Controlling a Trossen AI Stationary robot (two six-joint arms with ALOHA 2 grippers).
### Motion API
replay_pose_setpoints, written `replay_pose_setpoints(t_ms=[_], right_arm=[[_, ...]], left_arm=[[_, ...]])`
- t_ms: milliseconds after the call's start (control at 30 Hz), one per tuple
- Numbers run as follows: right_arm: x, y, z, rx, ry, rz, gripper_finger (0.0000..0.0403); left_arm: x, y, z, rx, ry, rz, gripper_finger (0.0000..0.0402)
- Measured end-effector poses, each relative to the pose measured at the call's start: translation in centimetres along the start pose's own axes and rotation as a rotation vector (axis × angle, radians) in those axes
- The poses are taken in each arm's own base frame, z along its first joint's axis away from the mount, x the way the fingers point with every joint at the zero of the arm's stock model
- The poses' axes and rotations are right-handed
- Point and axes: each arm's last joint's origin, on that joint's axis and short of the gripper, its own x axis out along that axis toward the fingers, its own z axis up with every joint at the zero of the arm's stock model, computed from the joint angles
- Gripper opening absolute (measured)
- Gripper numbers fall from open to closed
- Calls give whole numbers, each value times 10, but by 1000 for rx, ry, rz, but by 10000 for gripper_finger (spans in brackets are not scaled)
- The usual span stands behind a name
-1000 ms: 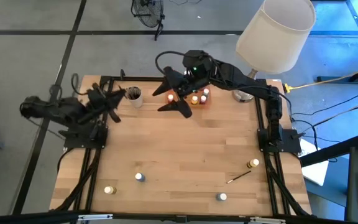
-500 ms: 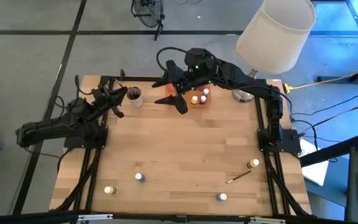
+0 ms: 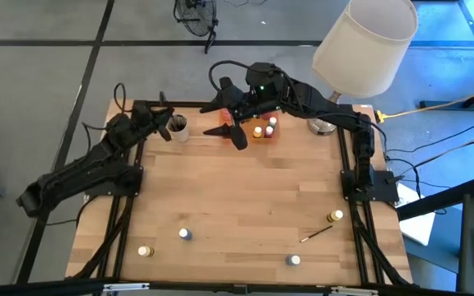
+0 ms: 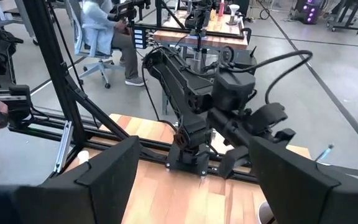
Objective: Pick & Place Paint Supplies
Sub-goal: Put the silver paint brush into the white cup
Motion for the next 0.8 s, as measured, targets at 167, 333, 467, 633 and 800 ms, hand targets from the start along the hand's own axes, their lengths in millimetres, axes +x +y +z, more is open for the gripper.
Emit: replay_pose_setpoints(t_ms=[167,333,467,633,800], right_arm=[[0,0,0,33,2,1,307],[0,0,-2,62,22,3,307],[0,0,-2,61,21,3,307],[0,0,-2,62,21,4,307],[0,1,-2,63,24,6,307]], left_arm=[[1,12,-26,75,63,34,13],[-4,20,-54,-23,-1,-5,13],[-8,20,-54,-18,-93,-32,13],[-8,20,-54,61,-77,-41,13],[-8,22,-58,100,-35,2,12]])
